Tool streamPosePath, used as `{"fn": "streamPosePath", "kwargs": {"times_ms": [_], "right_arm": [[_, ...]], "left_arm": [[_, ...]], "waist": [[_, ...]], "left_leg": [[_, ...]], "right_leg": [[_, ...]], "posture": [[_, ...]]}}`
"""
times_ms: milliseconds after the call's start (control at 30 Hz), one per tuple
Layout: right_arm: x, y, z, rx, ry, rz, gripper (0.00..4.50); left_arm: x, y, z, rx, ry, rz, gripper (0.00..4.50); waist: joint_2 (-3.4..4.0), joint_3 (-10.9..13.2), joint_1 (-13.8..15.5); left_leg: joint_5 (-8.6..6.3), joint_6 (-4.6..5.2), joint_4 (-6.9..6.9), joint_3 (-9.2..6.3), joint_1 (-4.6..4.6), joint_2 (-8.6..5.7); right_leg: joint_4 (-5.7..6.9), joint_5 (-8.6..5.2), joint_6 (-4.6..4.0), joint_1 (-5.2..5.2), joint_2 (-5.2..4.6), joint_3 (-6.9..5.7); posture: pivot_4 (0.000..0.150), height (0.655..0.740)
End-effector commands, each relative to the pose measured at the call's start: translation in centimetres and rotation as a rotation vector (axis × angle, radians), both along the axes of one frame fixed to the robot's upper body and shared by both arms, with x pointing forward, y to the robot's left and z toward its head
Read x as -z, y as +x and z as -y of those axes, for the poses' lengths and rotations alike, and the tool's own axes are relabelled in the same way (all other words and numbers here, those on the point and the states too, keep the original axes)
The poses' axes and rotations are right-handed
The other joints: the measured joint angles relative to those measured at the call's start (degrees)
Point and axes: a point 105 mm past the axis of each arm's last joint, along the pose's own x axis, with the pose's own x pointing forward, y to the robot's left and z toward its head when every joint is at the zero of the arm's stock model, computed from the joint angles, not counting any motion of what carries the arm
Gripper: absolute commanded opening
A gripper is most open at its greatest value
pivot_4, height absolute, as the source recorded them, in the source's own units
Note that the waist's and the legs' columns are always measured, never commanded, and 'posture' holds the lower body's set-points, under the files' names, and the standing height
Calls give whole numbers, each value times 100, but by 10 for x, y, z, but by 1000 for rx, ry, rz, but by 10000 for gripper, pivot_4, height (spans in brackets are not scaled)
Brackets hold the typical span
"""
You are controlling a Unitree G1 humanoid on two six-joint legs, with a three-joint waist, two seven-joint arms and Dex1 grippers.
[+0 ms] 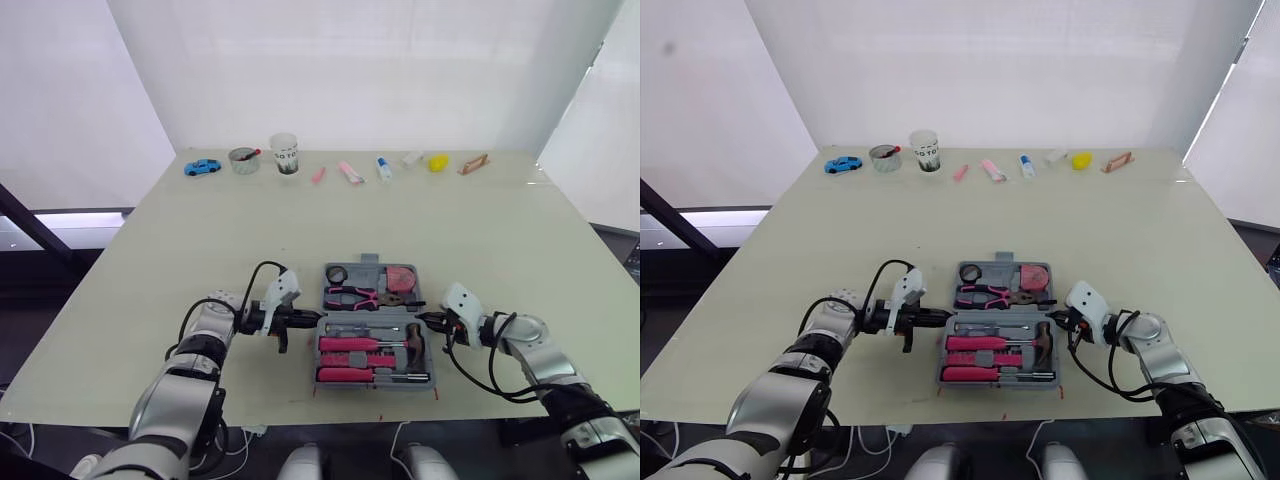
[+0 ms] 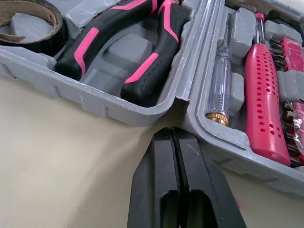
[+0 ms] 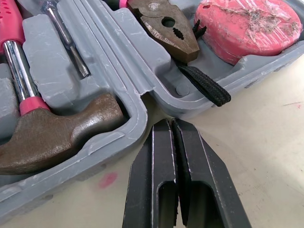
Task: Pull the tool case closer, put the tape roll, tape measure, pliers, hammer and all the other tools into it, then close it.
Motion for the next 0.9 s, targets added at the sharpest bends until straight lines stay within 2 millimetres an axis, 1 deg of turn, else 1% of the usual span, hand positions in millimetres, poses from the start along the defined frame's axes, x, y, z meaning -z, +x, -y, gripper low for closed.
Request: {"fn": "streamPosePath", "kwargs": {"times_ms": [33,167,267,500,900], "right_arm": [[-5,-2,-3,-21,15,22,943],[-4,-8,-5,-40,23,7,943],[-4,-11,-6,-55,31,-6,943],[-4,-15,-8,-68,40,-19,943],[-2,-25,-9,-86,55,-56,943]], "left_arm": [[28,-18,8,40,54,-108,0],[29,-21,12,54,28,-126,0],[32,-27,13,79,23,-148,0],[35,-38,16,130,7,-185,0],[40,-60,17,205,-16,-229,0]], "waist": [[0,0,1],[2,-2,14],[3,-2,22],[4,-4,1],[6,-5,-17]], "left_leg": [[0,0,0,0,0,0],[0,0,0,-1,0,0],[0,0,0,-1,0,-1],[-1,1,-3,0,-1,0],[-6,8,-6,-4,-1,0]], "right_leg": [[0,0,0,0,0,0],[-2,0,0,1,0,-1],[-3,0,0,2,0,-1],[-9,-2,0,2,0,0],[-12,-3,0,1,0,3]], "posture": [[1500,7400],[1500,7400],[1500,7400],[1500,7400],[1500,7400]]}}
